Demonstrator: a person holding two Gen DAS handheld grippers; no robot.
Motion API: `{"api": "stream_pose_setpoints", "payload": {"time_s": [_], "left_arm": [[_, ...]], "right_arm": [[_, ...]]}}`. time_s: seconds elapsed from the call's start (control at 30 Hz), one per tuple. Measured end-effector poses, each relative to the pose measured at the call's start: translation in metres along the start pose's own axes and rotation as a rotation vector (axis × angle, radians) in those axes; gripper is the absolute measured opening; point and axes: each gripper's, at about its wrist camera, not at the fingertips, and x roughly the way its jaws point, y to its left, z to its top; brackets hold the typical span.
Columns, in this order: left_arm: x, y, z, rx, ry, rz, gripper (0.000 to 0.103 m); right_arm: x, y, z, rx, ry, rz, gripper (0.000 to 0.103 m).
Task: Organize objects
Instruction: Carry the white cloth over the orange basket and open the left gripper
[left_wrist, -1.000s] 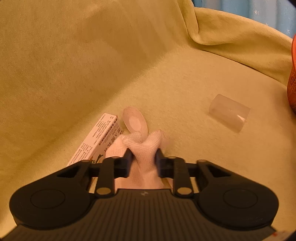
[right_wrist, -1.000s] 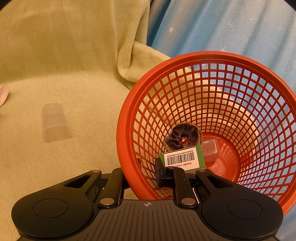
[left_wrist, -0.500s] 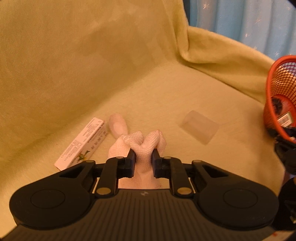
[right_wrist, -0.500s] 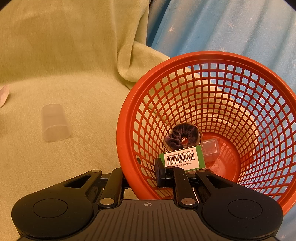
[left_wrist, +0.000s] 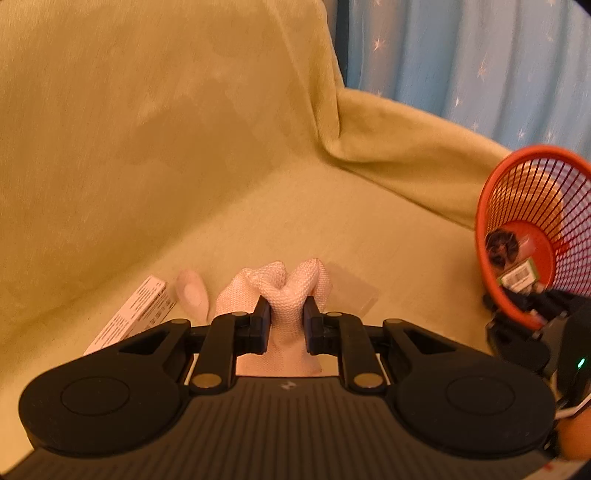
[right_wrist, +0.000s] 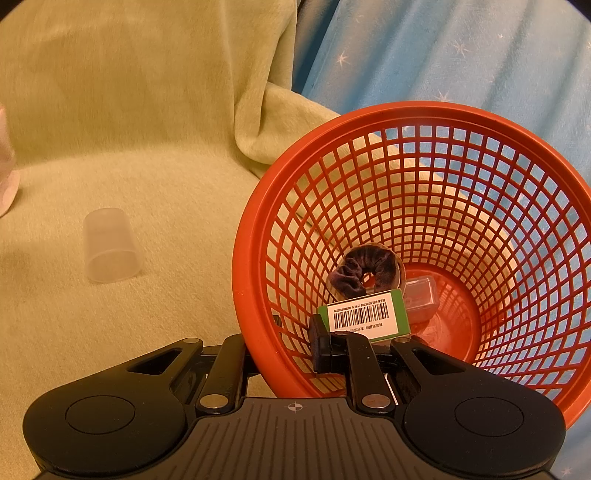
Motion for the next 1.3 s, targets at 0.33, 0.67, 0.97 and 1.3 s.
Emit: {"api": "stream_pose_setpoints", "payload": {"time_s": [0.33,0.67,0.97,1.3], "left_arm": [[-0.008,-0.023,0.019,-0.013,-0.045,-0.066,0.014],[-0.011,-0.043,0.025,0.016,-0.061,-0.111,0.014],[-0.02,-0.062,0.038,0.064,-0.07,-0.202,0.014],[-0.023,-0.135,0.07,0.243,-0.095,-0.42,0.014]], "right_arm": [[0.0,0.0,0.001,0.001,0.0,0.0,0.012],[0.0,0.0,0.001,0.002,0.0,0.0,0.012],[-0.001,0.001,0.001,0.003,0.0,0.001,0.012],[-0.002,0.002,0.001,0.015,-0.003,0.004,0.012]]}}
